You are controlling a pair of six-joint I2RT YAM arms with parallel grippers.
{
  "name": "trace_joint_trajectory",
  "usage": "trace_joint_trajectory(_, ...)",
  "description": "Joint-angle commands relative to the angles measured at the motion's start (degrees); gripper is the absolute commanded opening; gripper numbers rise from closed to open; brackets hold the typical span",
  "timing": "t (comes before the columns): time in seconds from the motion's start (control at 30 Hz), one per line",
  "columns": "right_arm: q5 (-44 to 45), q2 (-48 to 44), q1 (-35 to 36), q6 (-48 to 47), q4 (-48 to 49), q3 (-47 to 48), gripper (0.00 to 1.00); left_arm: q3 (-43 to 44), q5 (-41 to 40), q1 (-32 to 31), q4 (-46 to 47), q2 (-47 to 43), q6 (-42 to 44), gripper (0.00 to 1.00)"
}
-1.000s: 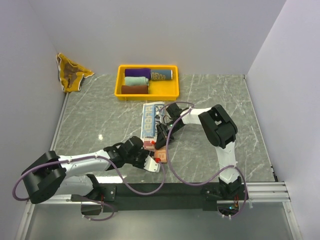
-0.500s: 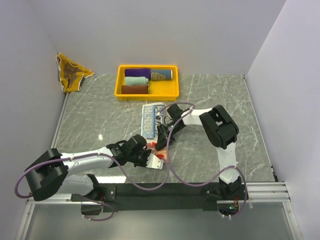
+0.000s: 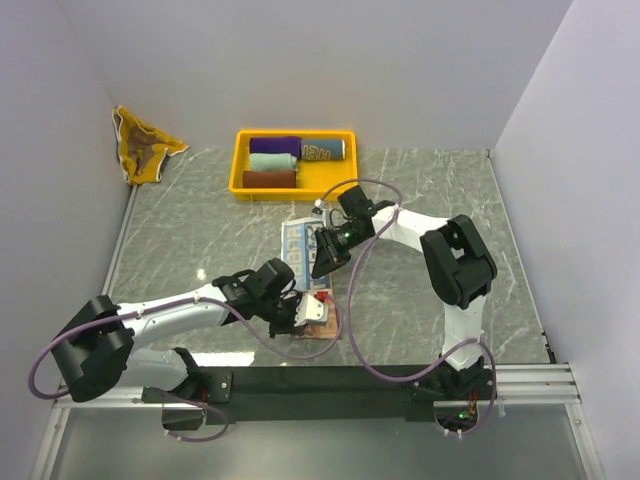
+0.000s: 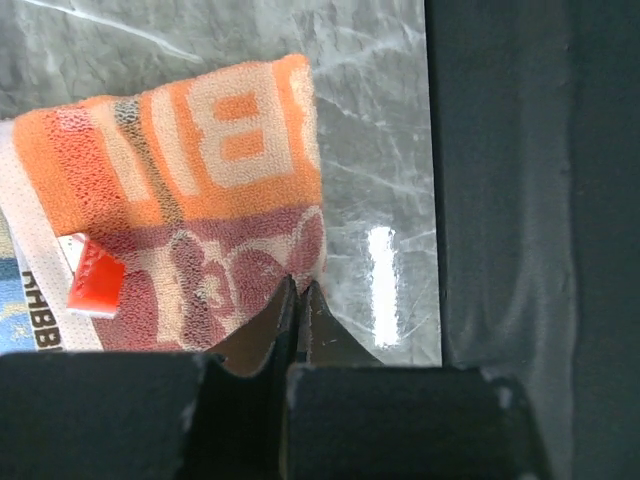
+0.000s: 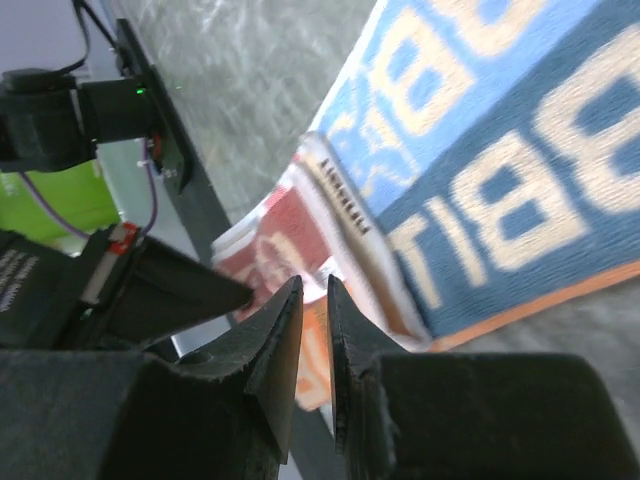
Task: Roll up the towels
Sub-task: Roll the towel
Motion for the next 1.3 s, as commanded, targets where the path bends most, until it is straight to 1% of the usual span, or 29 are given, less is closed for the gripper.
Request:
trace_joint_trajectory(0.0, 1.8, 3.91, 0.06, -3.0, -3.36, 1.81, 0.23, 4.11, 5.08, 1.92, -1.07, 1.42, -3.07, 0.01)
trace_joint_trajectory(0.1, 1.8, 5.06, 0.68, -4.4, -3.45, 1.11, 0.23, 6.04, 6.49, 3.07, -1.6, 2.3, -4.04, 0.01)
trace_joint_trajectory(0.37, 1.44, 6.47, 1.65, -6.25, -2.92, -1.35, 0.21, 9.91, 9.83, 8.96, -2.13, 5.29, -6.77, 0.01)
trace_joint_trajectory(0.6, 1.62, 6.47, 1.65, -6.78, -2.57, -1.88, 0.21, 12.72, 8.96, 15.28, -0.2, 10.55, -6.85, 0.01)
trace_joint_trajectory(0.7, 2.24, 6.21, 1.73, -6.78, -2.92, -1.36, 0.23, 12.99, 8.43, 16.52, 2.26, 12.75, -7.03, 0.02)
trace_joint_trajectory(0.83, 2.68, 5.59, 1.3, -7.22, -4.94, 0.13, 0.25, 14.13, 7.99, 16.87, 2.97, 16.89, -7.47, 0.02)
trace_joint_trajectory(0.9, 3.2, 4.28, 0.86, -7.83, -7.04, 1.02, 0.27, 14.92, 8.16, 17.48, 2.44, 19.43, -7.73, 0.02)
trace_joint_trajectory(0.93, 3.29, 3.66, -0.19, -7.83, -7.49, 0.93, 0.29, 15.27, 7.99, 17.66, 2.0, 20.14, -8.08, 0.03)
trace_joint_trajectory(0.97, 3.38, 2.35, -0.81, -9.4, -7.93, 0.84, 0.36, 16.58, 8.34, 17.84, 1.39, 21.71, -8.08, 0.03)
trace_joint_trajectory(1.0, 3.29, 1.82, -1.51, -10.02, -8.8, 0.58, 0.4, 17.12, 8.17, 18.1, 0.34, 22.43, -8.17, 0.04)
trace_joint_trajectory(1.07, 1.98, 0.85, -3.88, -11.08, -10.04, 0.23, 0.55, 18.95, 7.81, 18.19, -0.98, 24.79, -7.91, 0.05)
trace_joint_trajectory(1.2, -3.63, -2.13, -7.22, -12.75, -13.47, -0.82, 0.56, 21.77, 9.3, 18.98, -4.67, 28.05, -7.56, 0.05)
trace_joint_trajectory(1.23, -4.44, -3.19, -7.84, -12.41, -13.04, -2.48, 0.55, 22.82, 9.74, 19.07, -6.16, 28.67, -7.47, 0.06)
trace_joint_trajectory(1.27, -5.23, -5.98, -9.06, -11.97, -12.34, -3.63, 0.51, 23.36, 10.09, 19.42, -6.61, 29.8, -7.3, 0.05)
